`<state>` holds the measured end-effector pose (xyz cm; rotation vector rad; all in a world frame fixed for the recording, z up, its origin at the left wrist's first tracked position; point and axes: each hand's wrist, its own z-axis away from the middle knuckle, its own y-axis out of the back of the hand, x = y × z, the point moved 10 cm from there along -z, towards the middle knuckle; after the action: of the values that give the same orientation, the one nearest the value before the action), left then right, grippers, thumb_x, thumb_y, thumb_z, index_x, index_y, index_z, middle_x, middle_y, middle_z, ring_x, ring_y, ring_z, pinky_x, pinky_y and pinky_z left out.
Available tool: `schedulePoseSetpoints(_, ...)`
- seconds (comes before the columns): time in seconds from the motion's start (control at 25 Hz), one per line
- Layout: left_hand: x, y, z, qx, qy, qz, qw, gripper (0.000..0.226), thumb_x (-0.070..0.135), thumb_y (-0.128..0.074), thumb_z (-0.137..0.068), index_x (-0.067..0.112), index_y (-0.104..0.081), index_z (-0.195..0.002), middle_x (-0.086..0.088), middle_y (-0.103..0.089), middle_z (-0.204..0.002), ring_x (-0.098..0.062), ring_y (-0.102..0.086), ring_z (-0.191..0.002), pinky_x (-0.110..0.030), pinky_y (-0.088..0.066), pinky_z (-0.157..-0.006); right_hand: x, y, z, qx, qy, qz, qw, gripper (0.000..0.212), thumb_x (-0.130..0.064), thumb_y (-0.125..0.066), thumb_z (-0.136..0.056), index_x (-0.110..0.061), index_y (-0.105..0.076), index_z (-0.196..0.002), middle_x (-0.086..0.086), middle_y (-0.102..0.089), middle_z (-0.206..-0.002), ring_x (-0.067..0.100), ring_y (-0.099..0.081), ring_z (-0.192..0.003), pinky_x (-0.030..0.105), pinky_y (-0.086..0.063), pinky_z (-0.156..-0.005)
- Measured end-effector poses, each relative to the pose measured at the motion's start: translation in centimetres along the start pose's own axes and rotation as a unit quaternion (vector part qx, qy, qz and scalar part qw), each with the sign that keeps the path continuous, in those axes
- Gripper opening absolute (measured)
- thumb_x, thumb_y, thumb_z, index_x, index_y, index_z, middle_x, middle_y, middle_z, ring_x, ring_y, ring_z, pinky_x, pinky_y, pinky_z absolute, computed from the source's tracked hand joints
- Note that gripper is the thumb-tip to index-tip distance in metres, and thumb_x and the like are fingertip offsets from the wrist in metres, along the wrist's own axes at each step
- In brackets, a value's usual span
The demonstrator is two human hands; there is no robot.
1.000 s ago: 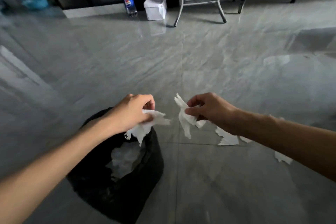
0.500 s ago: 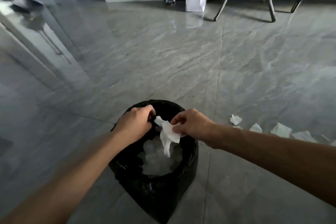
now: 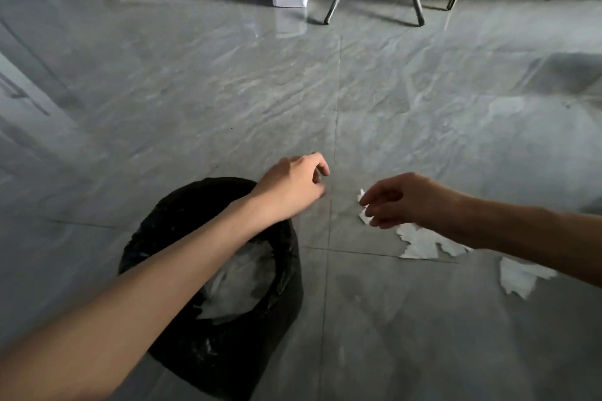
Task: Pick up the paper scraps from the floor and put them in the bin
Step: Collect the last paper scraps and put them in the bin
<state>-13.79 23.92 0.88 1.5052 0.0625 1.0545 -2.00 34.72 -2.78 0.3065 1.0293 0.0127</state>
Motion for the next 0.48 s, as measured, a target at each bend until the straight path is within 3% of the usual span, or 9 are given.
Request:
schedulePoseSetpoints(0.08, 2.9, -2.2, -1.6, -0.034, -0.020, -0.002, 0.999, 0.023, 0.020, -0.061, -0.082, 0.022, -0.062, -0.105, 0.002, -0.068, -0.101, -0.019, -0.063, -0.094, -0.030, -0.049, -0.083, 3.5, 4.9, 0.9, 0.039, -0.018, 0.046, 0.998, 0.016, 0.005, -0.063, -0.082, -0.009, -0.069, -0.087, 0.007, -0.068, -0.072, 0.007, -0.068, -0.056, 0.015, -0.052, -0.052)
schedulePoseSetpoints(0.2, 6.0, -6.2, -3.6, -0.102, -0.042, -0.022, 0.994, 0.024, 0.023, -0.064, -0.083, 0.019, -0.063, -0.107, 0.002, -0.069, -0.102, -0.018, -0.063, -0.094, -0.025, -0.045, -0.075, 9.7, 9.7, 1.0, 0.088, -0.027, 0.241, 0.966, 0.014, -0.007, -0.066, -0.080, -0.018, -0.071, -0.087, -0.004, -0.070, -0.073, 0.001, -0.062, -0.056, 0.011, -0.044, -0.055)
schedulePoseSetpoints(0.36, 6.5, -11.4, -5.1, -0.172, -0.070, -0.099, 0.978, 0.031, 0.033, -0.063, -0.082, 0.018, -0.061, -0.109, -0.003, -0.068, -0.108, -0.021, -0.063, -0.094, -0.029, -0.046, -0.075, 18.4, 8.4, -2.2, 0.067, -0.027, 0.426, 0.902, 0.043, -0.030, -0.068, -0.082, -0.020, -0.056, -0.122, 0.003, -0.060, -0.119, 0.022, -0.059, -0.108, 0.029, -0.045, -0.085)
schedulePoseSetpoints(0.48, 4.6, -15.4, -7.0, -0.195, -0.073, -0.133, 0.969, 0.040, 0.041, -0.056, -0.080, 0.014, -0.057, -0.110, -0.009, -0.064, -0.114, -0.026, -0.061, -0.092, -0.033, -0.044, -0.072, 21.3, 7.2, -5.4, 0.086, 0.010, 0.479, 0.873, 0.046, -0.031, -0.061, -0.084, -0.023, -0.048, -0.126, 0.004, -0.050, -0.127, 0.025, -0.053, -0.117, 0.038, -0.047, -0.082)
